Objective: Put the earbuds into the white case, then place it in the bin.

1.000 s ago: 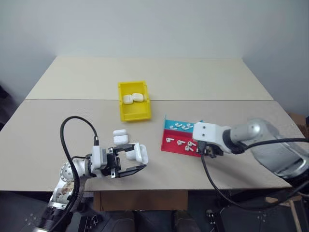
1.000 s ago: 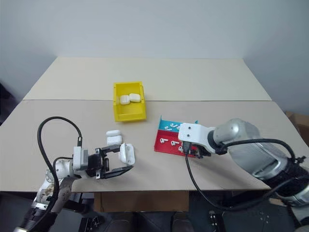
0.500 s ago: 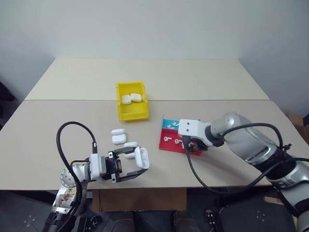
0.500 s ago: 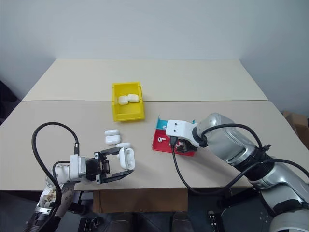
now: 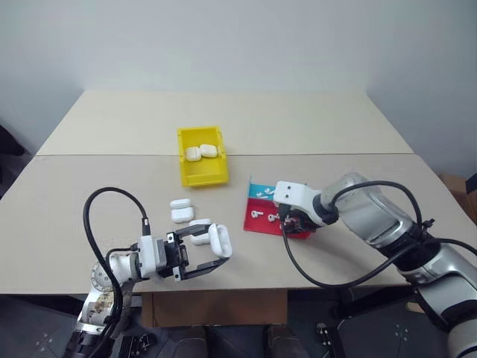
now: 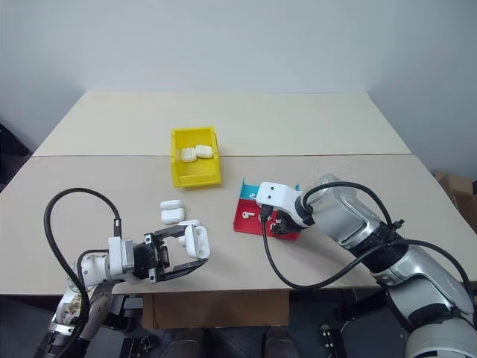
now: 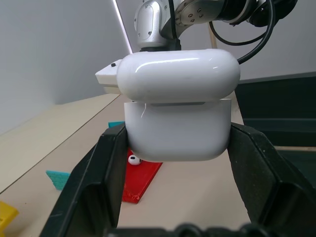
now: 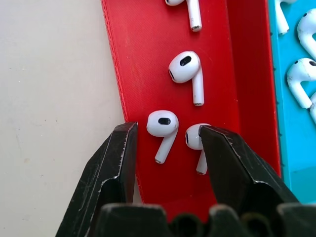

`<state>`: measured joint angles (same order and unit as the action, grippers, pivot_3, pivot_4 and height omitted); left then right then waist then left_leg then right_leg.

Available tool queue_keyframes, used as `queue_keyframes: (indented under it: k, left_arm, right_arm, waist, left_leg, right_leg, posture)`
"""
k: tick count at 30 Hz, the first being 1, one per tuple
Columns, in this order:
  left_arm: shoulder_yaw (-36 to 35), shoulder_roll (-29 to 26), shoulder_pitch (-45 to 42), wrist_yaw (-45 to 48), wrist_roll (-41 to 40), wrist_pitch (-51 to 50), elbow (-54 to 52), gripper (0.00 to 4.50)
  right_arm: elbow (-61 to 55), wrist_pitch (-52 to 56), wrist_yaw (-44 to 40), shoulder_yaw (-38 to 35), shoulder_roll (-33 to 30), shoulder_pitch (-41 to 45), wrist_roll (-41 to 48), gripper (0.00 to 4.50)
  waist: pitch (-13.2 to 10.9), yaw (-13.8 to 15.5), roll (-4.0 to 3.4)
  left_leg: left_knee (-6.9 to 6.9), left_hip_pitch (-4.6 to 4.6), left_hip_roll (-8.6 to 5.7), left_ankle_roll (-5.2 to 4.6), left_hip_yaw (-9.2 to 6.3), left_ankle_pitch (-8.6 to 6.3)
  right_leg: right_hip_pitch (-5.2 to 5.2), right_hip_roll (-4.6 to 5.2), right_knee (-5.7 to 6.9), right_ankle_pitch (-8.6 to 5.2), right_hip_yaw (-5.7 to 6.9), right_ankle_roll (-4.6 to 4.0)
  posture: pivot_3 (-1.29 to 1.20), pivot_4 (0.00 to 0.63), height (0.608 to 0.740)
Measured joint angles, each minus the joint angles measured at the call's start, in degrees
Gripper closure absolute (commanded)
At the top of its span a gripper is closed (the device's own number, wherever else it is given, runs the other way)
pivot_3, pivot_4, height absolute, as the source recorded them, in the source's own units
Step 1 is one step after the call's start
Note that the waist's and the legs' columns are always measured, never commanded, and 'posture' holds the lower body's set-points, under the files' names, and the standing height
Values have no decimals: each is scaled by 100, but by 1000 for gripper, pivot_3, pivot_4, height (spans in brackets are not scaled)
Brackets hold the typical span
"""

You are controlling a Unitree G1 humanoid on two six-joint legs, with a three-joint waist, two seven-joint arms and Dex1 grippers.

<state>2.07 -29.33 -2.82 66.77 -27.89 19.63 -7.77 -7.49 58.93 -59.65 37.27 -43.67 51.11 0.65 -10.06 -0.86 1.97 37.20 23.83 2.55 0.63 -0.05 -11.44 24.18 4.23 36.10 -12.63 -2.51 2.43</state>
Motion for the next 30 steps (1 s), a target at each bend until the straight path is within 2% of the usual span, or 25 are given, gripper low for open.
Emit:
queue_keyframes:
  k: [15,19,30]
  left_arm:
    - [-1,7,57,-170,96,-90,-62,1719]
    - [0,14,55,-227,135,-88,-62,1719]
    - [0,12,49,-276,309,-87,-61,1719]
  right_arm:
    - [147,55,-11,0,104,0,19,2071]
    - [201,55,-15,0,127,0,19,2935]
    - [207,56,1,0,147,0,18,2935]
  waist:
    - [0,0,0]
    - [0,2,0]
    - [0,1,0]
  left_leg:
    - [0,0,0,0,0,0]
    - [0,0,0,0,0,0]
    - [0,0,1,0,0,0]
  right_leg:
    - [0,-1,1,0,0,0]
    - [0,-1,1,1,0,-1]
    - [0,-2,2,1,0,-1]
  posture:
    - [0,150,740]
    - [0,150,740]
    - [0,150,740]
